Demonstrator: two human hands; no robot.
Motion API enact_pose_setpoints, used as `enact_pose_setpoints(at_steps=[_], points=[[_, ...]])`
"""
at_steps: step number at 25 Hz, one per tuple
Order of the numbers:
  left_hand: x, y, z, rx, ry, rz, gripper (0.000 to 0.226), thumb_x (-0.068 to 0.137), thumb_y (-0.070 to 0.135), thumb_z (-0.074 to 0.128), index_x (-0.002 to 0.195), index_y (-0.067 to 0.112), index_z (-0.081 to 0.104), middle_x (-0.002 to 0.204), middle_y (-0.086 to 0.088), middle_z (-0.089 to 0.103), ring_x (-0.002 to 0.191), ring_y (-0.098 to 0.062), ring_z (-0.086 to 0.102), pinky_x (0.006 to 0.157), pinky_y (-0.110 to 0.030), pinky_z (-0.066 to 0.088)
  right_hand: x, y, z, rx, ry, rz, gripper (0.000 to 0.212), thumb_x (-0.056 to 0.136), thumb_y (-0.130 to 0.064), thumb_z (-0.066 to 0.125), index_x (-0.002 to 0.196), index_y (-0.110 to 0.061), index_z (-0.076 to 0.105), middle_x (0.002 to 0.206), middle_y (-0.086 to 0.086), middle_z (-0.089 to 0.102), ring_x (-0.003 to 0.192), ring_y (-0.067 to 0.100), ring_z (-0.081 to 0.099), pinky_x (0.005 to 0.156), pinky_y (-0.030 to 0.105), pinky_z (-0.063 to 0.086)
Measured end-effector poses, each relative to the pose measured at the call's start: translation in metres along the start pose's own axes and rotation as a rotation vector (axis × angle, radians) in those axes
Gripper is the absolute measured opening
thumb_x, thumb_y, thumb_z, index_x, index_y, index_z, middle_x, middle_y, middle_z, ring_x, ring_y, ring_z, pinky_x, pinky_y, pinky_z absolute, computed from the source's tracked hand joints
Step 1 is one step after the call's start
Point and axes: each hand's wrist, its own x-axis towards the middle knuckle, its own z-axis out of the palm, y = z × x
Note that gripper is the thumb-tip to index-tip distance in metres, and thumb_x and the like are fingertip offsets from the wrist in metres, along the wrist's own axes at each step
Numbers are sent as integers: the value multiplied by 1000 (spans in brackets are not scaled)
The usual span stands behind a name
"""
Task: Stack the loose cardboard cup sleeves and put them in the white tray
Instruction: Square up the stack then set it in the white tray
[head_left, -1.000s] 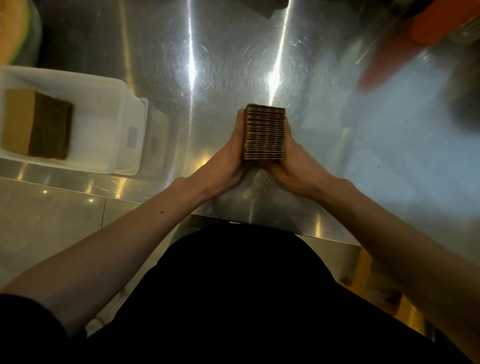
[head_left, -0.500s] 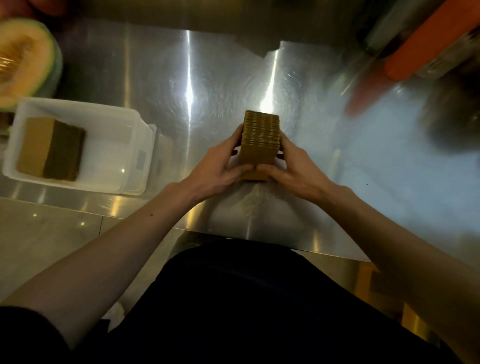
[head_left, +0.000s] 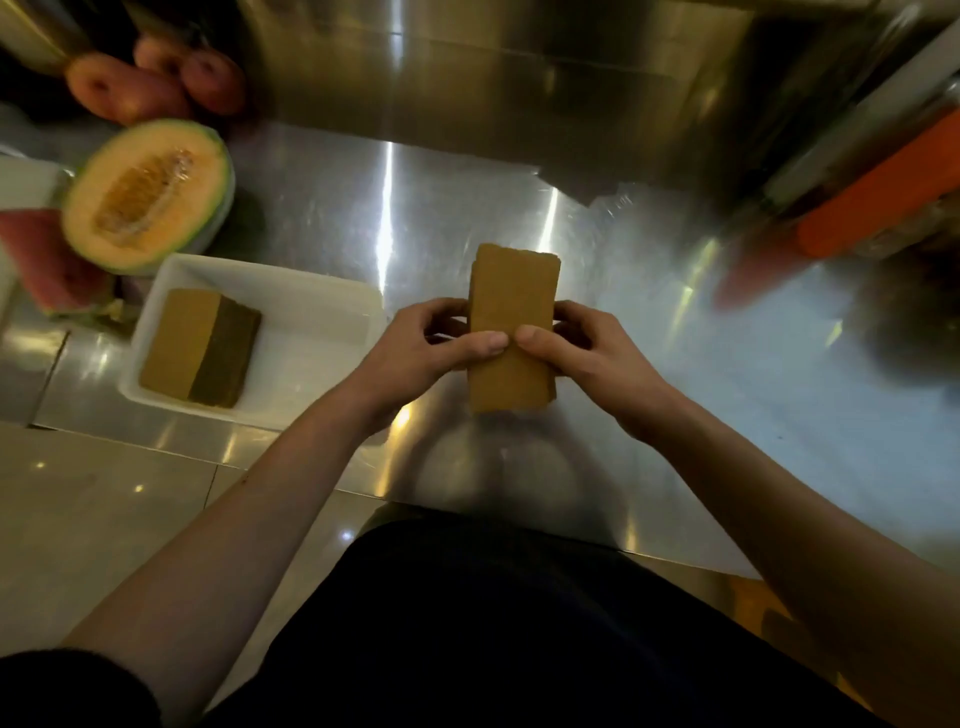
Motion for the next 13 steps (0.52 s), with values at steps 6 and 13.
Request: enact_pose_setpoints(at_steps=[6, 13], points=[[-21, -14, -75, -165, -8, -65, 81, 56, 57, 74, 126, 20, 56, 122, -1, 66, 111, -20, 65, 92, -35, 56, 24, -32, 76, 58, -15, 80, 62, 69, -63, 64, 121, -31, 50, 110, -10, 66, 98, 11, 67, 85, 33, 57], [-20, -45, -143, -260, -11, -172, 100, 54, 57, 77, 138, 13, 48, 131, -9, 60, 116, -27, 62, 98, -49, 53, 56, -55, 143, 18, -10, 188, 63, 76, -62, 63, 125, -24, 49, 112, -4, 63, 96, 14, 67, 86, 35, 57]])
